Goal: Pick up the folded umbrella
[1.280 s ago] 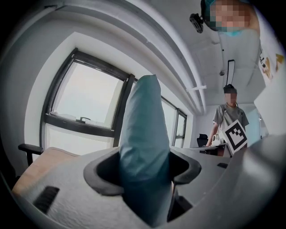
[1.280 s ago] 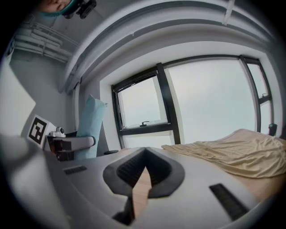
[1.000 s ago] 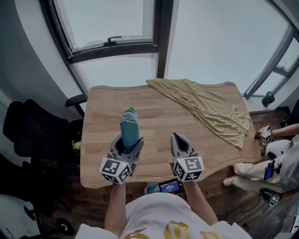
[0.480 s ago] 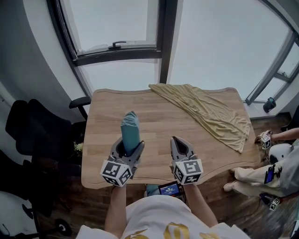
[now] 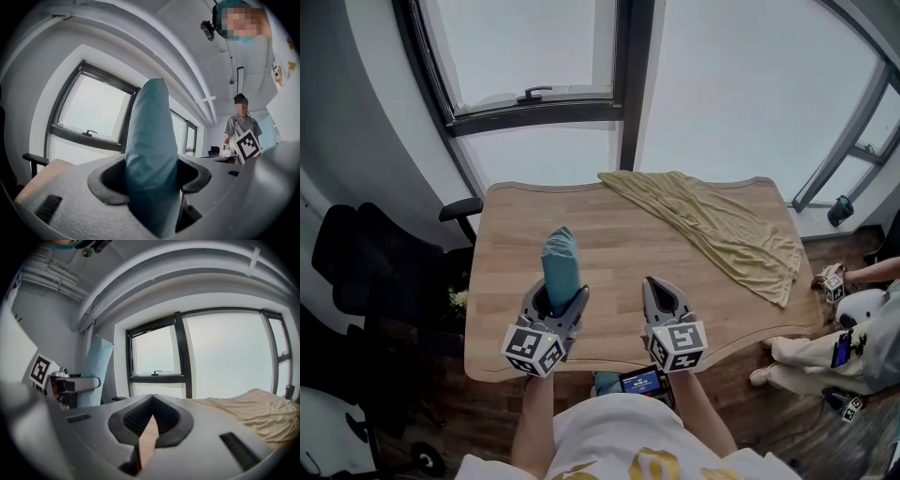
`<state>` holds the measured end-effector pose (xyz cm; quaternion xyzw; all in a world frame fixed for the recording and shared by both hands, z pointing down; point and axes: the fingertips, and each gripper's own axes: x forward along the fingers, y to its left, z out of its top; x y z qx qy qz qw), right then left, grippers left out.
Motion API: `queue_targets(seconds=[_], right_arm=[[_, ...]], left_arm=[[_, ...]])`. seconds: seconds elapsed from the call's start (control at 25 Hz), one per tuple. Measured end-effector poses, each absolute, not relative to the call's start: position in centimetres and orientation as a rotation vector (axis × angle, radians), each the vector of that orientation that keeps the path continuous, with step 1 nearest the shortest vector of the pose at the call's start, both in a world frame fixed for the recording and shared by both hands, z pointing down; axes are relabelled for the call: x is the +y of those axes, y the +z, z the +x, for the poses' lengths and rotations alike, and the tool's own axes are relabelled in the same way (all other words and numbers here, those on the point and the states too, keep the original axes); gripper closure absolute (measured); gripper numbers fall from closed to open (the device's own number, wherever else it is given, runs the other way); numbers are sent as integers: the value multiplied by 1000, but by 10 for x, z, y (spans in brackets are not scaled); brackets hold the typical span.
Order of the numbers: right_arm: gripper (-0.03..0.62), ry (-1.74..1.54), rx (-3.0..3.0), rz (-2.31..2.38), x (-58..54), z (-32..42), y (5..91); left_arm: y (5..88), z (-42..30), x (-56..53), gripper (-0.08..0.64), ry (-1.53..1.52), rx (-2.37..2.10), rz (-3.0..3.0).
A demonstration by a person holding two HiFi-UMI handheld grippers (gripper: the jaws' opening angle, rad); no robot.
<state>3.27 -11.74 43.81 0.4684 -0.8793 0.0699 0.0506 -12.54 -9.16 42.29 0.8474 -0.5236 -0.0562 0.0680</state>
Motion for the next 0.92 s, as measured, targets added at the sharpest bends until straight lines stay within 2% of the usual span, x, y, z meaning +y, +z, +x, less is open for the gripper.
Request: queue_targets(seconds=[0.92], right_arm=[[583, 227, -2651, 1409, -120, 25, 452]], left_arm=[[439, -132, -99, 264, -152, -1550, 2527]])
